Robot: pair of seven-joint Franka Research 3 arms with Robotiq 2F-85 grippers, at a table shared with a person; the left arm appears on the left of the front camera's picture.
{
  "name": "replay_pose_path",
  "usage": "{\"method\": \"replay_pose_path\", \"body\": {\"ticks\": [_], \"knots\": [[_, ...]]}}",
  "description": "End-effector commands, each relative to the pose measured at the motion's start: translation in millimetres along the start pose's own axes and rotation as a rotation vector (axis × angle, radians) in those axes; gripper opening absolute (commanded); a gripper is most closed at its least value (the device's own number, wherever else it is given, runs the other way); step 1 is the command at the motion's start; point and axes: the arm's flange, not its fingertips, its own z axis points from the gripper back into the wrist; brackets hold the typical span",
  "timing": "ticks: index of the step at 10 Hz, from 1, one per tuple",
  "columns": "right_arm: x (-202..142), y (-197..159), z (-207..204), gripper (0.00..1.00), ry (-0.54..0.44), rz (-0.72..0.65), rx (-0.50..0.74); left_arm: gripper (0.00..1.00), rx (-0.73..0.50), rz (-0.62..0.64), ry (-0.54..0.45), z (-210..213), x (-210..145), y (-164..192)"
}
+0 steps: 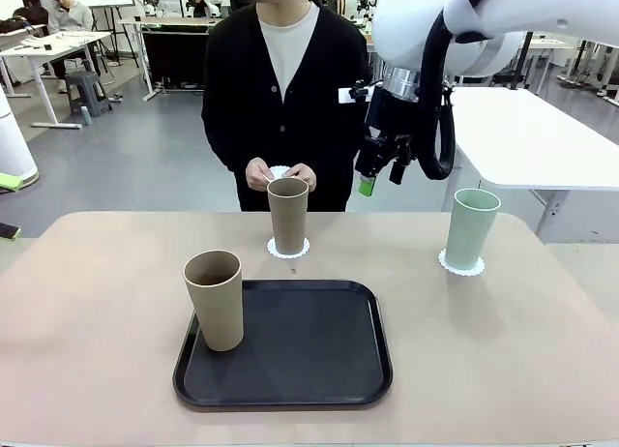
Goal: Place coasters on the table and set cups on them.
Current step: Take one Reusable plastic cup from the Flat Tray and place it on a coaster set by the human.
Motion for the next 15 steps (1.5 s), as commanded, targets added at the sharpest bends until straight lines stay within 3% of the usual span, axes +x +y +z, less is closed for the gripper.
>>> {"method": "replay_pose_path", "body": {"ticks": [1, 2, 15], "knots": [[22.9, -1.0, 0.1, 1.00, -0.046, 0.046, 0.078, 1.00, -0.012, -0.007, -0.004, 1.2, -0.5, -1.0], [0.0, 0.0, 0.0, 1.00, 0.000, 0.000, 0.000, 1.00, -0.012, -0.007, -0.004, 1.2, -0.5, -1.0], [0.0, 0.0, 0.0, 1.00, 0.000, 0.000, 0.000, 1.00, -0.012, -0.007, -0.004, 1.2, -0.5, -1.0]]}}
